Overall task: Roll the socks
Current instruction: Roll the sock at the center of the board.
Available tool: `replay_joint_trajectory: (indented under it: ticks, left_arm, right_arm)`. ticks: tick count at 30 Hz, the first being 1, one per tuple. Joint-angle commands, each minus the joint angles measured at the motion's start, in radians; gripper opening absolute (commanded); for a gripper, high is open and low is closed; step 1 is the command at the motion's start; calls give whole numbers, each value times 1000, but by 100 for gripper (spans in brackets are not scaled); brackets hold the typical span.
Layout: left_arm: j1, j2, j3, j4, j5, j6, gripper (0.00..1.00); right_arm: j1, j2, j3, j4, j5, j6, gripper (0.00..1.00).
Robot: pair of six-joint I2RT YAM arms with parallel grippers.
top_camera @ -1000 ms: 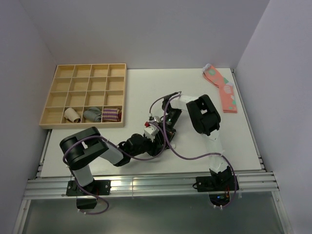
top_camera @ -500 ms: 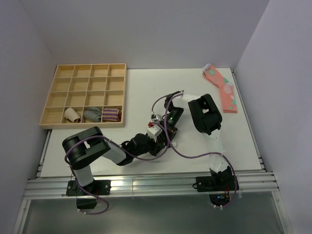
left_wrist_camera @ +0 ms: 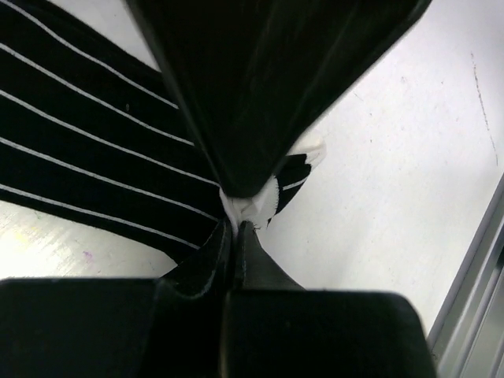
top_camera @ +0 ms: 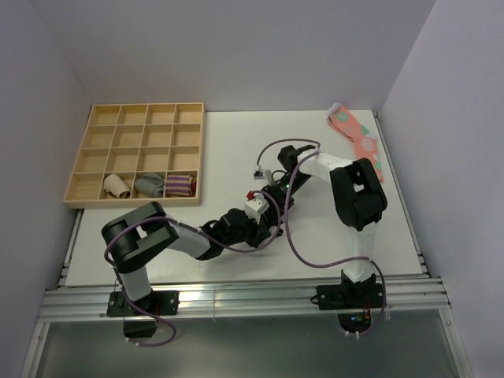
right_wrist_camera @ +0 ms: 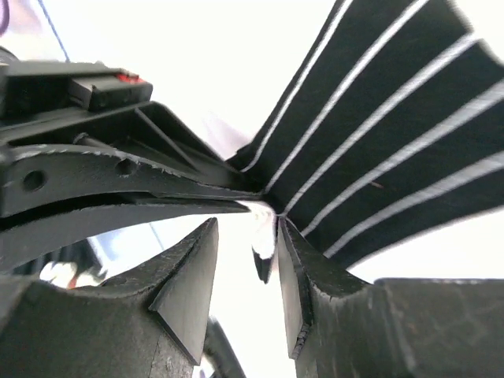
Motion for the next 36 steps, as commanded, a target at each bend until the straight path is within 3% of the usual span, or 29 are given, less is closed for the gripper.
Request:
replay_joint_trajectory:
  ticks: [1, 11, 21, 28, 36]
  left_arm:
    - [13, -16, 42, -173, 5, -31, 0]
    - [74, -50, 137, -420, 58, -155, 0]
    - [131, -1, 279, -671, 152, -255, 0]
    - [194, 76, 305, -679, 353, -326, 0]
    - [246, 131, 291, -673, 460, -376, 0]
  right_arm:
    - [-64, -66, -37, 121, -23, 36, 44]
    - [-216, -256, -185, 296, -86, 28, 39]
    - [-278, -511, -390, 497, -149, -10, 38]
    - [-196, -576, -459, 501, -60, -150, 37]
    - [9, -709, -599, 583, 124, -240, 37]
